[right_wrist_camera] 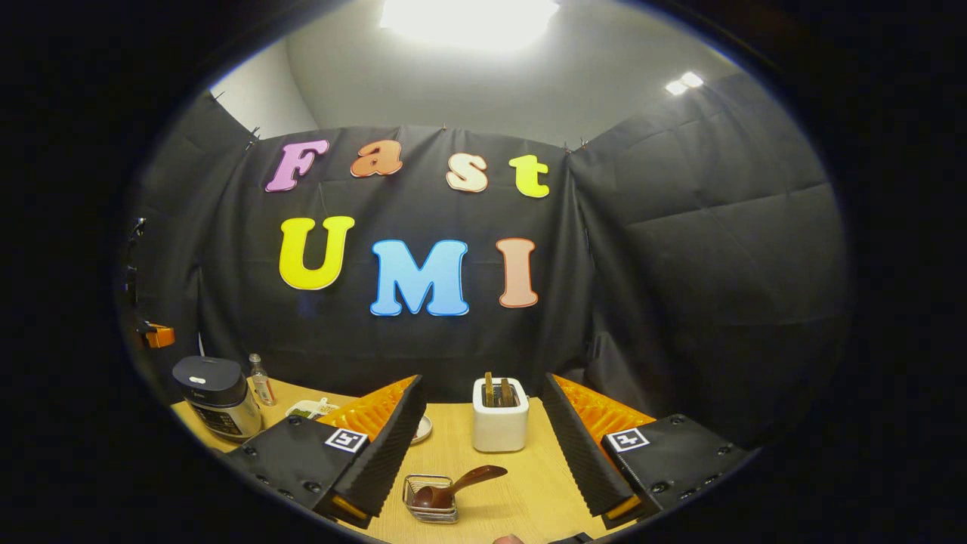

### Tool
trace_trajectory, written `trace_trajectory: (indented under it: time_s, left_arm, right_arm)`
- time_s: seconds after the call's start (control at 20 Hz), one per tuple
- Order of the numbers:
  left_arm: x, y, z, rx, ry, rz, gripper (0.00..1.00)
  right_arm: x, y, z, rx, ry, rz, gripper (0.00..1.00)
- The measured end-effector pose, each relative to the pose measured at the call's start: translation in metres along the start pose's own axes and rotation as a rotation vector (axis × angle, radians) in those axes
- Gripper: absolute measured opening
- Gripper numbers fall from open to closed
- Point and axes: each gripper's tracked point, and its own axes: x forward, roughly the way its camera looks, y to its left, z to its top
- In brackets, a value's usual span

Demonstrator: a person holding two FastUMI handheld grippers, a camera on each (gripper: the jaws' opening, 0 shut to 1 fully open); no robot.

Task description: Close the left gripper, press the button to open the rice cooker; take a wooden spoon from the chopstick holder with the right hand, scoop a spoonful of rice and pour it into the rice cooker, then put the wooden spoon back into the chopstick holder.

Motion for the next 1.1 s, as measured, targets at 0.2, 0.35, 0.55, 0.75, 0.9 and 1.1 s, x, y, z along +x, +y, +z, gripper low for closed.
trace_trajectory:
  time_s: [0.2, 0.35, 0.55, 0.75, 0.9, 1.1]
  left_arm:
    - [0.028, 0.010, -0.043, -0.024, 0.092, -0.024, 0.00]
    - [0.044, 0.015, -0.069, -0.044, 0.131, -0.025, 0.01]
    - [0.059, 0.017, -0.097, -0.061, 0.182, -0.029, 0.00]
    - [0.059, 0.016, -0.112, -0.059, 0.212, -0.011, 0.02]
    - [0.059, 0.014, -0.119, -0.093, 0.229, -0.006, 0.02]
    - [0.058, 0.016, -0.103, -0.074, 0.172, -0.015, 0.02]
  right_arm:
    - [0.001, 0.007, 0.001, -0.024, 0.008, -0.033, 0.99]
    - [0.002, 0.013, 0.001, -0.031, 0.019, -0.052, 0.99]
    - [0.004, 0.021, -0.003, -0.052, 0.037, -0.063, 0.99]
    - [0.006, 0.028, -0.004, -0.061, 0.046, -0.060, 1.00]
    - [0.007, 0.035, -0.009, -0.063, 0.064, -0.045, 1.00]
    - [0.007, 0.041, -0.007, -0.064, 0.054, -0.022, 0.99]
